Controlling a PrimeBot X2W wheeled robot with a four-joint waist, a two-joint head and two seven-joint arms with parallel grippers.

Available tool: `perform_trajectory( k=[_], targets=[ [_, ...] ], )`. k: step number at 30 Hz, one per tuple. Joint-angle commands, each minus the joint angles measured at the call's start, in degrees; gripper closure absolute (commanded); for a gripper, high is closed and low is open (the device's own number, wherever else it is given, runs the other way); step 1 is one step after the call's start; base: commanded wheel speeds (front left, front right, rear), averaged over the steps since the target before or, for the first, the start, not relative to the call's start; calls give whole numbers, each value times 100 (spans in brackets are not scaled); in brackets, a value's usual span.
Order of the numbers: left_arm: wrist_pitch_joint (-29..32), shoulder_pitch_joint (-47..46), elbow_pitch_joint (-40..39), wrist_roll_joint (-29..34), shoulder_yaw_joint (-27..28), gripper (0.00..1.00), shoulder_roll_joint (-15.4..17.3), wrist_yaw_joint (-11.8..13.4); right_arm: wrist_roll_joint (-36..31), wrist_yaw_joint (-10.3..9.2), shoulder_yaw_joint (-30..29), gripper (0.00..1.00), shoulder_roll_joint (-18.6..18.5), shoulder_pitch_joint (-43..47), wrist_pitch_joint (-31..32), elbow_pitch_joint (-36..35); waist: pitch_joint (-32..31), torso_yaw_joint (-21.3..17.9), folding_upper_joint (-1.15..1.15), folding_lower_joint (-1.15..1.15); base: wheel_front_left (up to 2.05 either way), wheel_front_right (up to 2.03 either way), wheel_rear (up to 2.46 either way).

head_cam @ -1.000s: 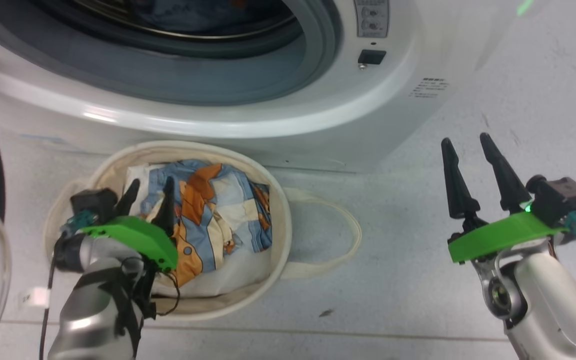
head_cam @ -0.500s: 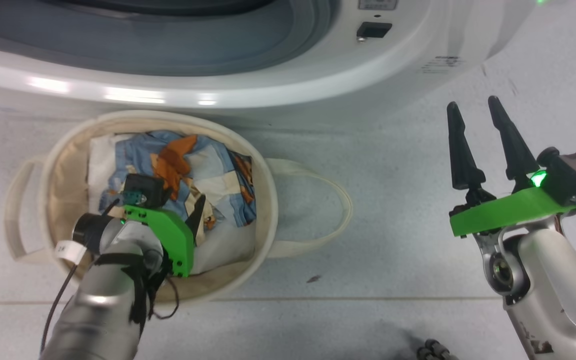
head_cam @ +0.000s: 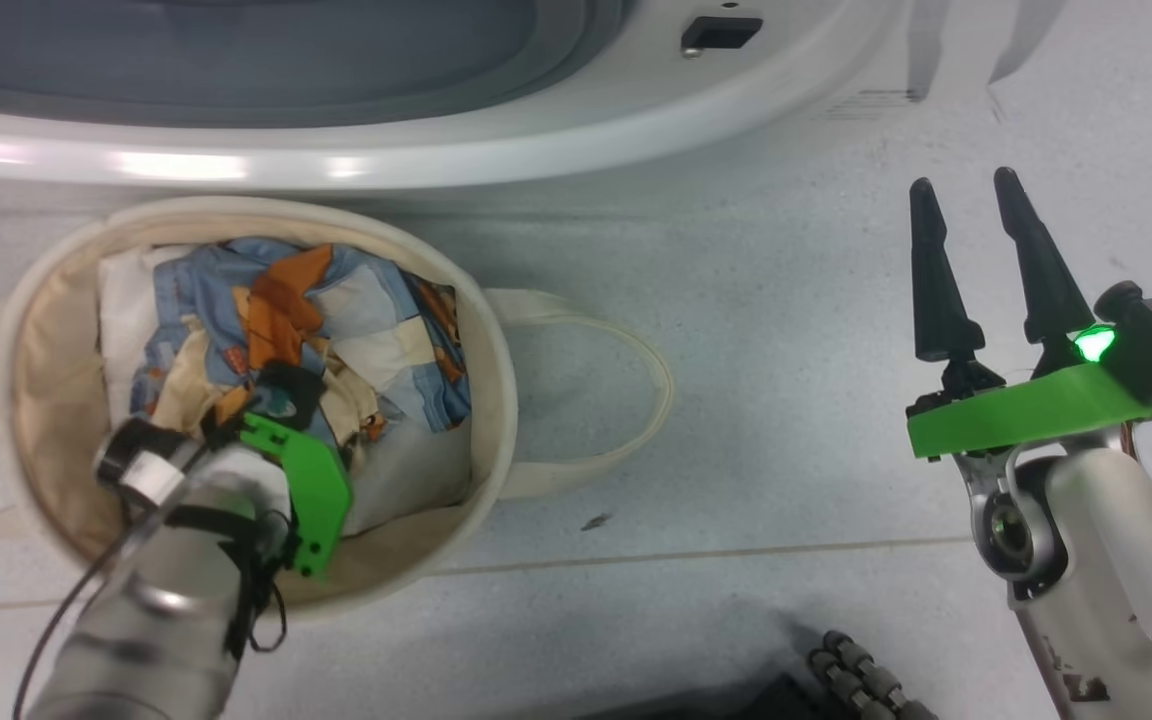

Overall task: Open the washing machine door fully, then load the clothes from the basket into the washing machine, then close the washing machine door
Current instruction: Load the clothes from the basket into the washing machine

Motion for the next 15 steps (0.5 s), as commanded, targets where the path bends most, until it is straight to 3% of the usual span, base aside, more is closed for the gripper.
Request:
perform_trajectory(
  k=[1, 15],
  targets=[
    [-46, -59, -35, 21, 66, 0, 221, 128, -55, 3, 34, 0, 19, 174, -70, -197, 55, -56, 0, 0, 0, 0, 0],
    [494, -240, -32, 1, -56, 0, 399, 460, -150, 3, -93, 0, -23, 214, -70, -416, 476, -298, 0, 0, 0, 0, 0]
  ],
)
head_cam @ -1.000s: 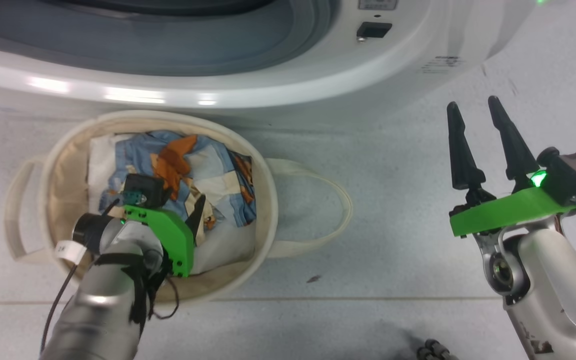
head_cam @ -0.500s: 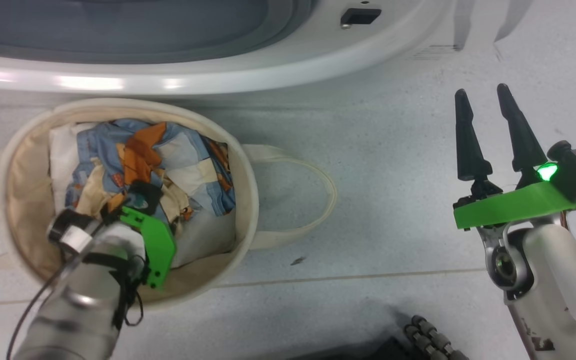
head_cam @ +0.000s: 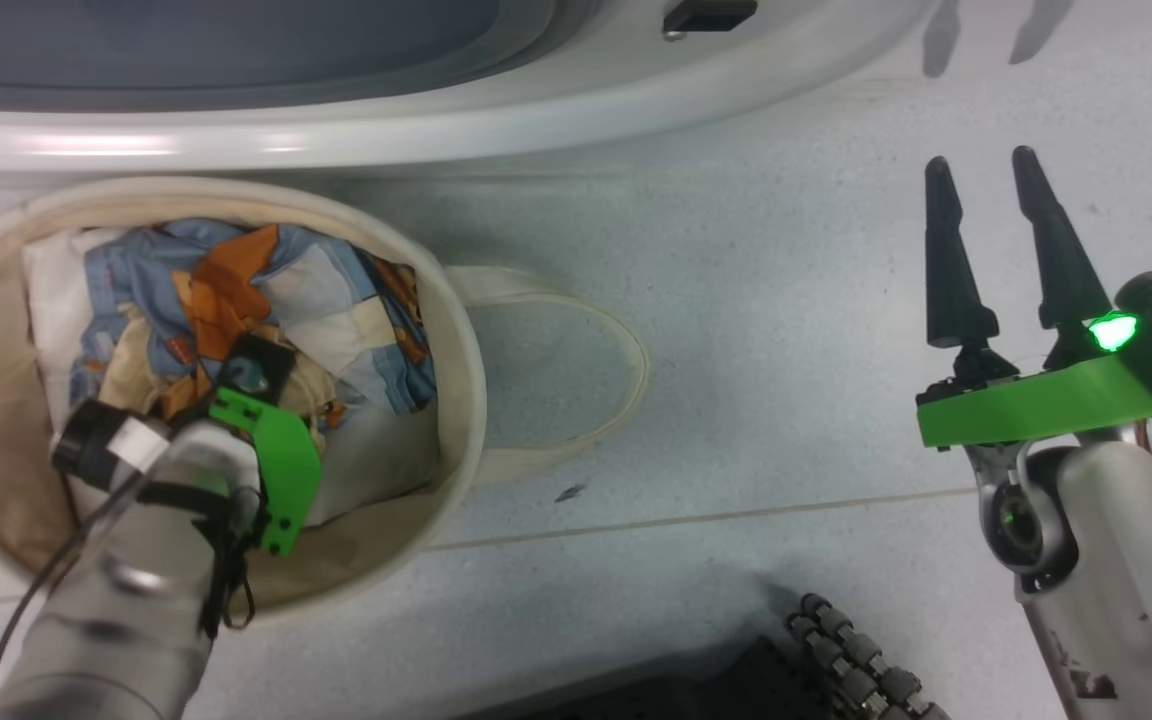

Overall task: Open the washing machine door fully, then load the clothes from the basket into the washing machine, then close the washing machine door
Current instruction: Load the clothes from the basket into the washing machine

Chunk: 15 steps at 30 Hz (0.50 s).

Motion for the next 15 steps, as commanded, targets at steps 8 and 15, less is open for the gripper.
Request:
perform_trajectory(
  k=[8, 15],
  targets=[
    [25, -143, -35, -275, 268, 100, 214, 360, -65, 3, -54, 0, -193, 320, -70, -284, 143, -5, 0, 0, 0, 0, 0],
    [-431, -181, -34, -422, 326, 100, 176, 427, -39, 3, -25, 0, -145, 286, -70, -277, 44, 73, 0, 0, 0, 0, 0]
  ],
)
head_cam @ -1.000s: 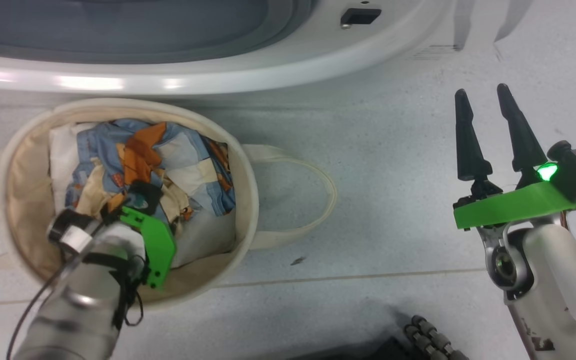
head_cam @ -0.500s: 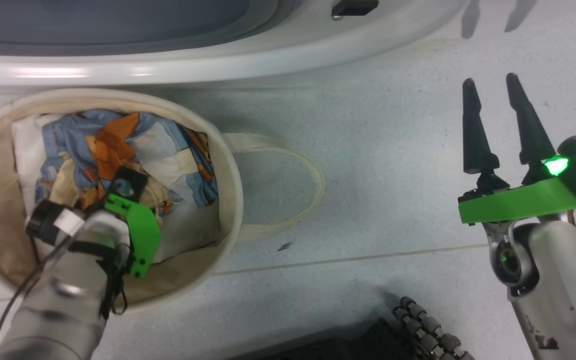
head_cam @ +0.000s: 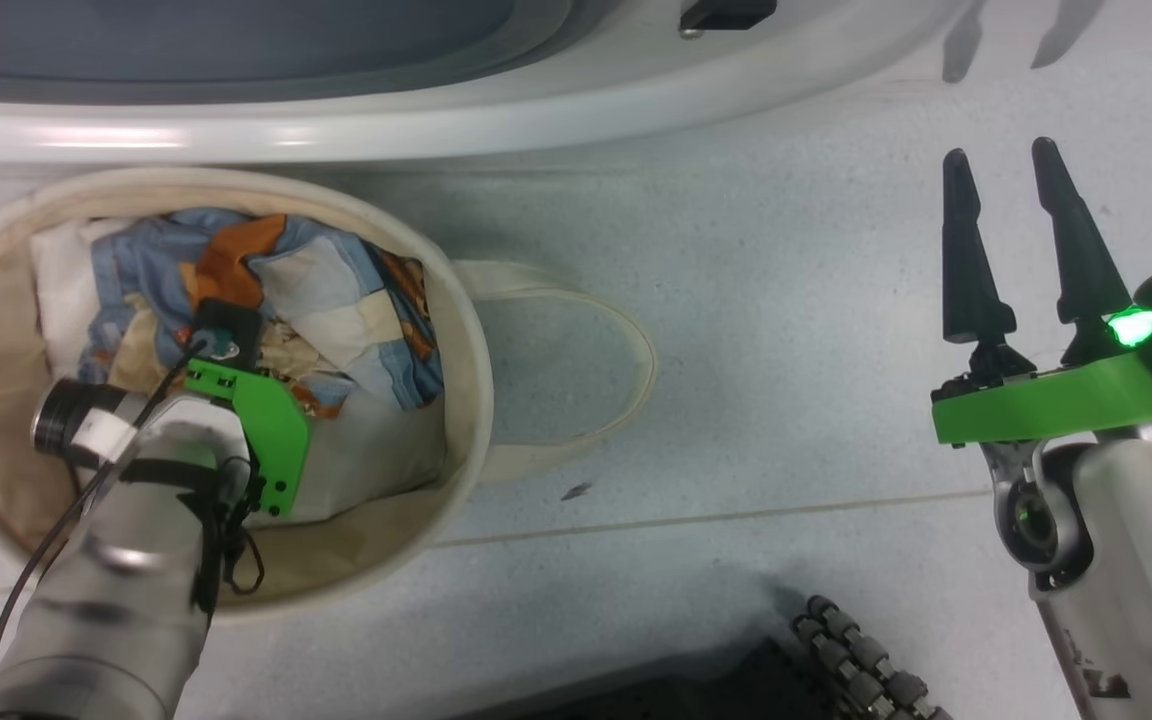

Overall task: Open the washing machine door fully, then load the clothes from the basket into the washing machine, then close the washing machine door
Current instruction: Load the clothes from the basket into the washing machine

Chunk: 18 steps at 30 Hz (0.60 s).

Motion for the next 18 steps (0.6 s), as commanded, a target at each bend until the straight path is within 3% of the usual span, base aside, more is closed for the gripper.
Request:
perform_trajectory(
  k=[1, 8, 15, 18],
  targets=[
    [-171, 33, -37, -65, 154, 100, 158, 65, 7, 3, 70, 0, -20, 259, -70, -144, -87, 36, -1, -1, 0, 0, 0],
    [-1313, 205, -38, -529, 491, 100, 82, -97, 121, 3, 138, 0, 71, 262, -70, 37, -665, 172, -1, -1, 0, 0, 0],
    [-1611, 457, -194, -1062, 909, 100, -109, -482, 264, 3, 269, 0, 140, 337, -70, 292, -1334, 388, -1, -1, 0, 0, 0],
    [-1637, 655, -620, -1175, 1039, 100, -120, -601, 337, 3, 365, 0, 163, 380, -70, 416, -1742, 467, -1, -1, 0, 0, 0]
  ],
)
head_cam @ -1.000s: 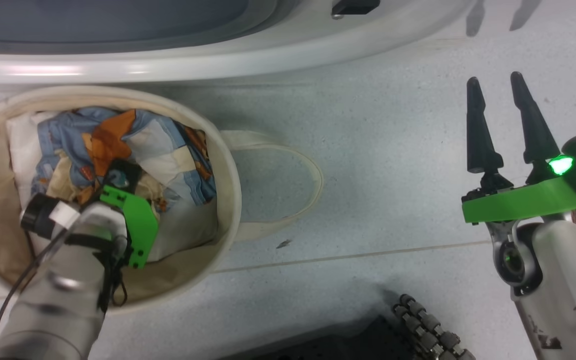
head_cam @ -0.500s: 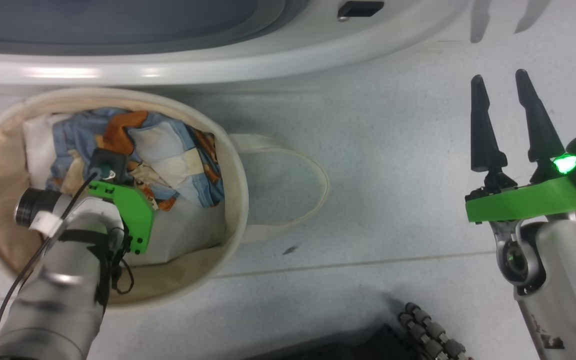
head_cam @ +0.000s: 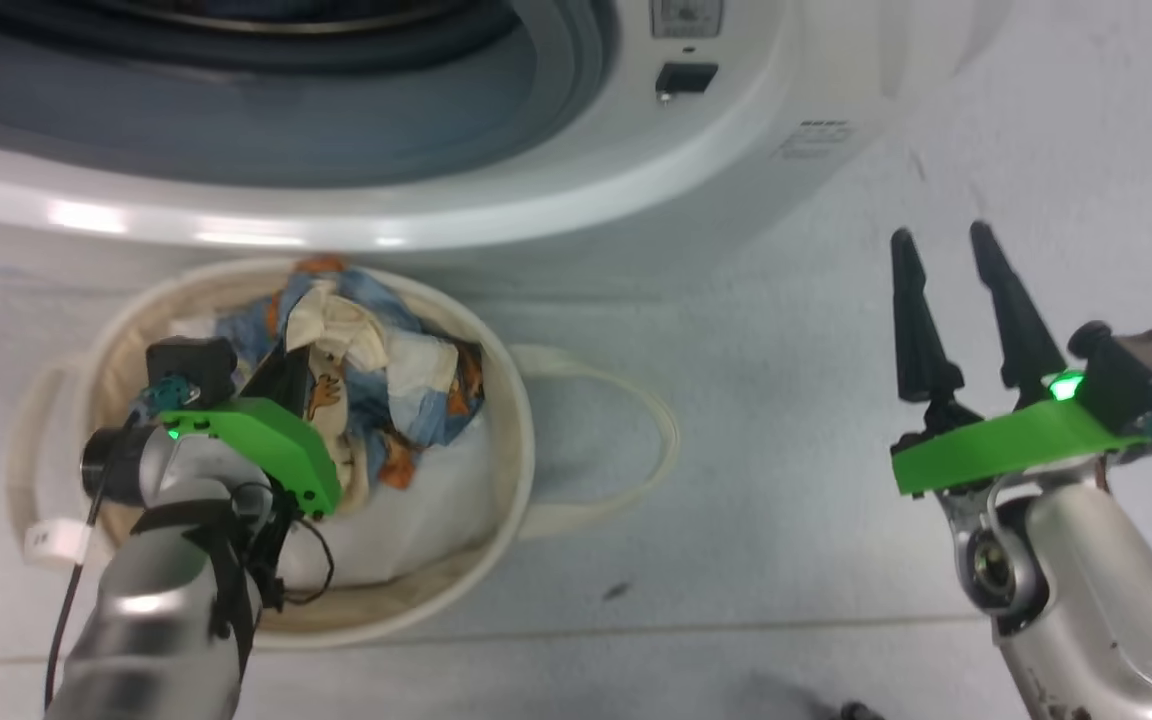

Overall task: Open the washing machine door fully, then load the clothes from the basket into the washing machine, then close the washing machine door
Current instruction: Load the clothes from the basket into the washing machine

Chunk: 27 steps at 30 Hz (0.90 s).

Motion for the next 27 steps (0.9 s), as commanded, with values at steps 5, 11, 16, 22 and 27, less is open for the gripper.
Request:
perform_trajectory(
  k=[5, 11, 16, 22, 27],
  targets=[
    [-72, 618, -1276, -66, 414, 100, 137, -122, 151, 3, 208, 0, -6, 320, -70, 39, -996, 264, 0, 1, 0, 0, 0],
    [-73, 1276, -2514, 53, 656, 100, 31, -205, 294, 3, 297, 0, -28, 615, -70, 229, -1659, 458, 0, 1, 0, 0, 0],
    [-74, 1517, -3347, 76, 738, 100, -79, -263, 377, 3, 313, 0, -40, 814, -70, 298, -2024, 601, 0, 1, 0, 0, 0],
    [-74, 1313, -4155, -31, 767, 100, -207, -267, 432, 3, 296, 0, -72, 999, -70, 316, -2158, 796, 0, 1, 0, 0, 0],
    [-51, 1099, -4454, -84, 722, 100, -244, -194, 449, 3, 307, 0, -96, 1028, -70, 328, -2238, 837, 0, 1, 0, 0, 0]
  ],
)
